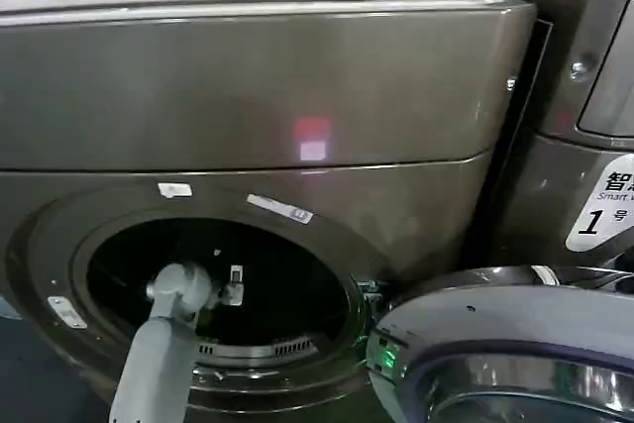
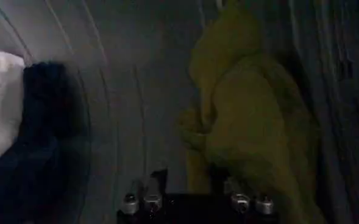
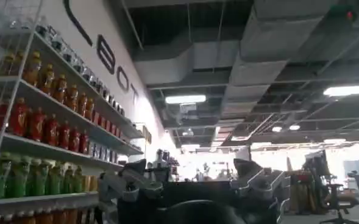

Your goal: Grasp the clothes from the dryer.

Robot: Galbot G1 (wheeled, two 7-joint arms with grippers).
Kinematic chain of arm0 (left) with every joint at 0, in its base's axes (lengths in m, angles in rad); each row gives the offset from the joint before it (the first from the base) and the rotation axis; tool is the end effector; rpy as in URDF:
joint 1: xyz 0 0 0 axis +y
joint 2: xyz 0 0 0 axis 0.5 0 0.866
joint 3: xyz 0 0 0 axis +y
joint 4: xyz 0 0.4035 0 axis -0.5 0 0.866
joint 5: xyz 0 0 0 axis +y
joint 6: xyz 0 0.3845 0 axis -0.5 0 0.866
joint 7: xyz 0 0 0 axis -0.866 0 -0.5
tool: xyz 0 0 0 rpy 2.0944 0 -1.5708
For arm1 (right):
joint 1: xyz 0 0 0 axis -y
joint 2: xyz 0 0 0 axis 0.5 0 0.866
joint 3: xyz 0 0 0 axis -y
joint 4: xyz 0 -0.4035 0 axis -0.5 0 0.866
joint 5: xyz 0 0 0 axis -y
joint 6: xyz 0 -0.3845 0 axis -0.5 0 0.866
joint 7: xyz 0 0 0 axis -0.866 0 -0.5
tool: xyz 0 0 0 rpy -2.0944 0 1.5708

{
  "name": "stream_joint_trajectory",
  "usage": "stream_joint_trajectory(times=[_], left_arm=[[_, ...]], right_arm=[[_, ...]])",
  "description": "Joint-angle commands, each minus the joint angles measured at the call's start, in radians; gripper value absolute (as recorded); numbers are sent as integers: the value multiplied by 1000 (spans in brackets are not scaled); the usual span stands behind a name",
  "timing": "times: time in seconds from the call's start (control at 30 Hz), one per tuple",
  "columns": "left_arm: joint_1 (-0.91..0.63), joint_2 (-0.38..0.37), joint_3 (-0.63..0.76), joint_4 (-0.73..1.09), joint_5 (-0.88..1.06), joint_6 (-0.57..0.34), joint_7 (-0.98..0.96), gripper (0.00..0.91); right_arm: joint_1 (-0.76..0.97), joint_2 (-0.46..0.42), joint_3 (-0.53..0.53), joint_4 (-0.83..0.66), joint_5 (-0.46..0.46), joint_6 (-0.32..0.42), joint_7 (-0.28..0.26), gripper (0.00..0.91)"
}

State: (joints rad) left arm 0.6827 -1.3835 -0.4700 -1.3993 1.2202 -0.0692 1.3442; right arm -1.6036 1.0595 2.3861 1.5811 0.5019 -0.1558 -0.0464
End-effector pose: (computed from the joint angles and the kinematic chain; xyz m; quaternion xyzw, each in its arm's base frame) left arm 0.5191 0.0674 -0.2993 -0.4453 -0.6083 -0.5720 0.3232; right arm -0.1828 -0.5166 -0.0845 0.6684 0.7117 -0.1498 0.1559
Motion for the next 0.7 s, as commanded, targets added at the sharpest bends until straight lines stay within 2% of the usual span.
stream_joint_trajectory(times=[0.03, 0.37, 0.57, 0.63, 0.67, 0.7], left_arm=[[-8, -2, 2, 2, -38, 52, -10, 0], [-48, -11, 10, -44, -143, 129, -250, 0], [-86, -35, 26, -55, -222, 248, -496, 0], [-96, -49, 27, -59, -243, 301, -593, 0], [-100, -59, 25, -60, -278, 364, -668, 0], [-102, -66, 24, -62, -289, 377, -697, 0]], right_arm=[[1, 0, -1, 0, -1, 3, 2, 907], [-2, -2, -9, 10, 1, -23, 3, 907], [-2, -3, -14, 13, 3, -18, 3, 907], [-3, -4, -14, 16, 4, -19, 8, 907], [-2, -4, -12, 17, 2, -25, 8, 907], [-2, -3, -11, 18, 1, -30, 5, 907]])
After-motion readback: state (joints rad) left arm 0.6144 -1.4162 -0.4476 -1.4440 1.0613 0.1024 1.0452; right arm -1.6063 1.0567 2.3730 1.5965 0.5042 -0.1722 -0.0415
